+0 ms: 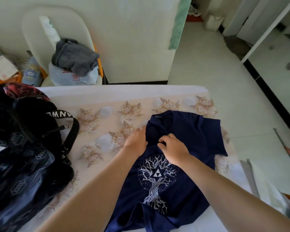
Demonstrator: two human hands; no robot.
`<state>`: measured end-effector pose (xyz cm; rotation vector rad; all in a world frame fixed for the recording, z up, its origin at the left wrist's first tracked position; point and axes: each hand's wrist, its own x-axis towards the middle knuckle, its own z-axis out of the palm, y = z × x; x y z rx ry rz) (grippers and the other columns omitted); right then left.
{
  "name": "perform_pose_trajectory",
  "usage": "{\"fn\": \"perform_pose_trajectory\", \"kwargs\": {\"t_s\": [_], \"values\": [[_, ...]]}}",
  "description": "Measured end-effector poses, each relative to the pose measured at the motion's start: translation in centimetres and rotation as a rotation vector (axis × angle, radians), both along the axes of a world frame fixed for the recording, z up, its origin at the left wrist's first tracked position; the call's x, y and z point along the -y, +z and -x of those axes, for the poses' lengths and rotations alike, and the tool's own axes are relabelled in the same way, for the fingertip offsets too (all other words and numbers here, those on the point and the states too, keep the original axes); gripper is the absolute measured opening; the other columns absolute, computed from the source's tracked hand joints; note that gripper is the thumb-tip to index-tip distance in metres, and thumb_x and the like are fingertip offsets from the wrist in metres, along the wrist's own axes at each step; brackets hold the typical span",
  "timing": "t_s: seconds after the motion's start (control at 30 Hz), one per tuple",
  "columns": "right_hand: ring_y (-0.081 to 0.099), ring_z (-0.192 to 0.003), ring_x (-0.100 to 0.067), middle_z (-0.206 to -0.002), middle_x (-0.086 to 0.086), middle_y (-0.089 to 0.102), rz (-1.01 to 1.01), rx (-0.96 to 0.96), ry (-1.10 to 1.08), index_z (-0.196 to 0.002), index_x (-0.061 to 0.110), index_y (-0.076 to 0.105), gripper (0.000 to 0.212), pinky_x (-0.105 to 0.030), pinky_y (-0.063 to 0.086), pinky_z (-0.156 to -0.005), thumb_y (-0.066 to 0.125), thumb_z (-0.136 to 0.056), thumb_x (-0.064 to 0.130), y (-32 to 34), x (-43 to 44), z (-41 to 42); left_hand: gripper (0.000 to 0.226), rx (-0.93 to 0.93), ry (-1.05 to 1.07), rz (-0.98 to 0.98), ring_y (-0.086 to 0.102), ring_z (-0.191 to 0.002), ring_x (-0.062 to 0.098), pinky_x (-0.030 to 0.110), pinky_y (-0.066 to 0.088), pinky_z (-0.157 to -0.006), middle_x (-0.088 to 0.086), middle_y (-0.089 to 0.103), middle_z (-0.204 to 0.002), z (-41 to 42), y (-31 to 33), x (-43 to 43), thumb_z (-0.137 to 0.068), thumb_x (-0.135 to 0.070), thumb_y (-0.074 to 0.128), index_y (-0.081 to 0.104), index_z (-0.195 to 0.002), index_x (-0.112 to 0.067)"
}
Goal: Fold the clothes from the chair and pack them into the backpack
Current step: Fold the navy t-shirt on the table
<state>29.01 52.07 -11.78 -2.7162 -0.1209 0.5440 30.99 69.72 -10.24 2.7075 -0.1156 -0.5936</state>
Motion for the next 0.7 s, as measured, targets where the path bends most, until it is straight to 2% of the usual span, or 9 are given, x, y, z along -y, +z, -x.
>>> {"fn": "perform_pose_trajectory", "kwargs": {"t_s": [0.1, 0.17, 0.23, 0.3, 0.37, 0.5, 0.57, 0.63, 0.7], "values": [[0.064, -0.098, -0.021, -0.123, 0.001, 0.058, -0.049, 0.024, -0.085, -0.13, 0.022, 0.05, 0.034, -0.04, 0.05, -0.085, 0.05, -0.101, 0.04, 0.1, 0.9, 0.0, 0.028, 0.03, 0.099, -0.02, 0.059, -0.098, 0.027, 0.033, 0.049, -0.075, 0.012, 0.061, -0.109, -0.5, 0.2, 0.2, -0.094, -0.023, 0.062, 0.054, -0.117, -0.007], [0.063, -0.103, -0.021, -0.122, 0.001, 0.059, 0.022, -0.014, -0.04, -0.131, 0.023, 0.054, 0.038, -0.039, 0.047, -0.092, 0.055, -0.097, 0.04, 0.3, 1.2, -0.1, 0.023, 0.092, 0.129, 0.065, 0.06, -0.092, 0.026, 0.033, 0.049, -0.071, 0.009, 0.061, -0.103, 0.1, 0.4, -0.4, -0.095, -0.024, 0.062, 0.059, -0.111, -0.008], [0.063, -0.097, -0.021, -0.112, 0.002, 0.061, 0.071, 0.011, 0.003, -0.116, 0.025, 0.064, 0.025, -0.04, 0.044, -0.096, 0.058, -0.094, 0.036, 0.6, 1.1, -0.1, 0.021, 0.168, 0.11, 0.184, 0.057, -0.094, 0.026, 0.03, 0.045, -0.074, 0.005, 0.057, -0.103, 0.9, 1.0, -1.1, -0.095, -0.023, 0.062, 0.062, -0.111, -0.01], [0.062, -0.085, -0.022, -0.101, 0.002, 0.059, 0.029, 0.125, -0.009, -0.099, 0.025, 0.069, 0.014, -0.038, 0.047, -0.087, 0.06, -0.091, 0.032, 1.4, 0.5, -0.4, 0.017, 0.197, 0.111, 0.285, 0.055, -0.088, 0.023, 0.027, 0.041, -0.07, 0.0, 0.055, -0.095, 1.6, 2.2, -2.0, -0.096, -0.021, 0.059, 0.058, -0.11, -0.012], [0.061, -0.076, -0.022, -0.097, 0.001, 0.058, -0.084, 0.283, -0.044, -0.099, 0.023, 0.07, 0.012, -0.033, 0.048, -0.069, 0.064, -0.09, 0.029, 2.7, -0.9, -1.1, 0.012, 0.215, 0.179, 0.311, 0.057, -0.071, 0.024, 0.031, 0.04, -0.056, 0.0, 0.057, -0.081, 2.1, 3.9, -3.3, -0.1, -0.023, 0.051, 0.05, -0.109, -0.015], [0.059, -0.065, -0.013, -0.082, 0.011, 0.064, -0.322, 0.415, -0.029, -0.11, 0.021, 0.066, 0.015, -0.029, 0.044, -0.058, 0.056, -0.099, 0.023, 6.7, -6.0, -3.7, 0.019, 0.436, 0.398, 0.064, 0.054, -0.062, 0.032, 0.034, 0.036, -0.052, 0.009, 0.058, -0.078, 1.7, 6.3, -8.2, -0.104, -0.03, 0.04, 0.042, -0.109, -0.012], [0.064, -0.088, -0.012, -0.114, 0.007, 0.067, -0.442, 0.297, 0.048, -0.132, 0.023, 0.056, 0.032, -0.028, 0.05, -0.075, 0.053, -0.101, 0.018, 7.9, -9.0, -4.7, 0.021, 0.425, 0.507, -0.095, 0.06, -0.073, 0.037, 0.037, 0.037, -0.055, 0.015, 0.062, -0.092, 1.2, 6.6, -11.5, -0.103, -0.026, 0.04, 0.041, -0.115, -0.008], [0.052, -0.126, -0.017, -0.149, 0.004, 0.046, -0.438, 0.176, 0.12, -0.145, 0.025, 0.043, 0.048, -0.033, 0.046, -0.101, 0.052, -0.099, 0.012, 8.0, -11.3, -4.9, 0.035, 0.271, 0.583, -0.239, 0.061, -0.098, 0.039, 0.042, 0.045, -0.063, 0.019, 0.057, -0.118, 1.0, 6.3, -14.4, -0.099, -0.02, 0.048, 0.036, -0.129, -0.006], [0.043, -0.134, -0.024, -0.155, -0.001, 0.036, -0.327, 0.212, 0.128, -0.143, 0.02, 0.045, 0.05, -0.04, 0.039, -0.108, 0.051, -0.096, 0.006, 6.8, -12.2, -4.3, 0.05, 0.188, 0.551, -0.356, 0.05, -0.118, 0.037, 0.044, 0.048, -0.083, 0.019, 0.045, -0.133, 1.2, 5.4, -16.2, -0.094, -0.014, 0.054, 0.03, -0.137, -0.006]]}}
